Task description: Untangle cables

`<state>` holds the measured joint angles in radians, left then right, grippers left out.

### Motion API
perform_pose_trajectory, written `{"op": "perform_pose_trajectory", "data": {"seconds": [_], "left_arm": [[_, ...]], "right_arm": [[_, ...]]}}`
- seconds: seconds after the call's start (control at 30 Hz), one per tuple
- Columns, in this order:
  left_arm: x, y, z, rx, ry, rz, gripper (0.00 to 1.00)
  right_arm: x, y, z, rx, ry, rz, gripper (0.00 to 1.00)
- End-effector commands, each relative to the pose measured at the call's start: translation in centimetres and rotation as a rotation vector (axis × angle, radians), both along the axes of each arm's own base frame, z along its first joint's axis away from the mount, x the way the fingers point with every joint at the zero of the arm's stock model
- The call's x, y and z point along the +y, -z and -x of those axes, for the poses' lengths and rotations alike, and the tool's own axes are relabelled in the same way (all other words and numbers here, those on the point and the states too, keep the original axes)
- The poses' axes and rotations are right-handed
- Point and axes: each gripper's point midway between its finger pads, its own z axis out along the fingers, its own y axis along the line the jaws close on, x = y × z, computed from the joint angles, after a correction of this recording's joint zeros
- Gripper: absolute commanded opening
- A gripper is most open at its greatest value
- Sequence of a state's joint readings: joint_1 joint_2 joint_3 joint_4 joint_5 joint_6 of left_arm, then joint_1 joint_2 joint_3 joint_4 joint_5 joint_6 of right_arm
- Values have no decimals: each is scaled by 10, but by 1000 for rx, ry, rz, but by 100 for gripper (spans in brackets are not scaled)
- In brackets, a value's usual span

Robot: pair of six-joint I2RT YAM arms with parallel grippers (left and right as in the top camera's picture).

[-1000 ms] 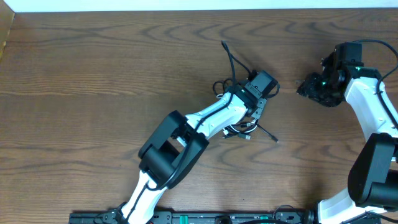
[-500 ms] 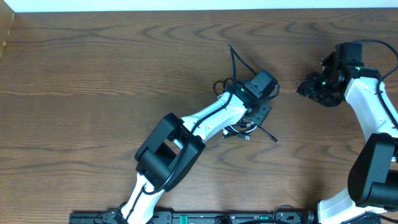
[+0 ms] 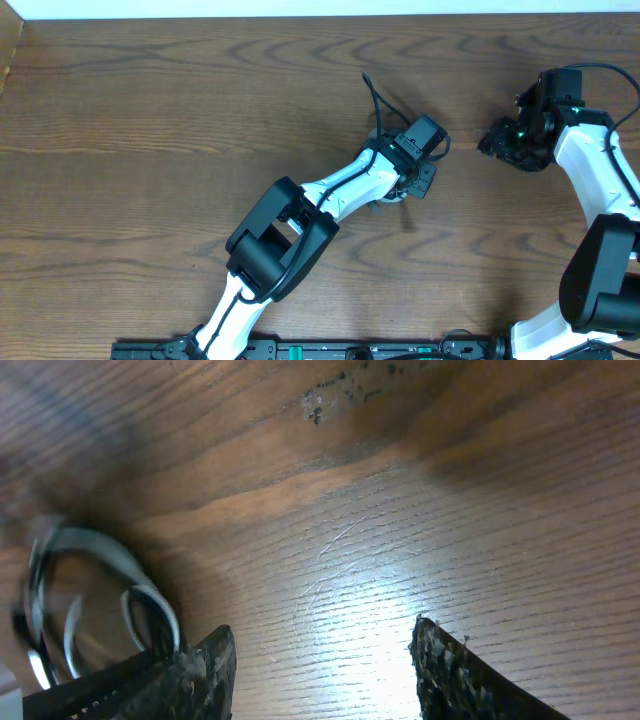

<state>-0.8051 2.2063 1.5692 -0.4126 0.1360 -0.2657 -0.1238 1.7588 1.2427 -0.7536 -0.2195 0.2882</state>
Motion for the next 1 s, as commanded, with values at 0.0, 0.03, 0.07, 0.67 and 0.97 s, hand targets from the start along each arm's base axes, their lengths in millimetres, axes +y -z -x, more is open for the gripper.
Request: {"op": "perform_pose_trajectory", "data": {"seconds": [0.0, 0.03, 0.07, 0.67, 0.97], "left_arm": [[5, 3, -2, 36, -57, 8, 8], [4, -9, -4, 33, -57, 37, 7], [1, -21, -5, 36, -51, 72, 7], [62, -213, -10, 358, 126, 831, 8], [83, -211, -23, 364, 64, 832, 7]], "right_arm": [[-1, -3, -1, -10, -20, 14, 52], [0, -3, -1, -14, -35, 12, 52], [1, -3, -1, -17, -46, 11, 52], [112, -99, -21, -385, -441, -696, 54], [136, -115, -21, -441, -531, -756, 57]]}}
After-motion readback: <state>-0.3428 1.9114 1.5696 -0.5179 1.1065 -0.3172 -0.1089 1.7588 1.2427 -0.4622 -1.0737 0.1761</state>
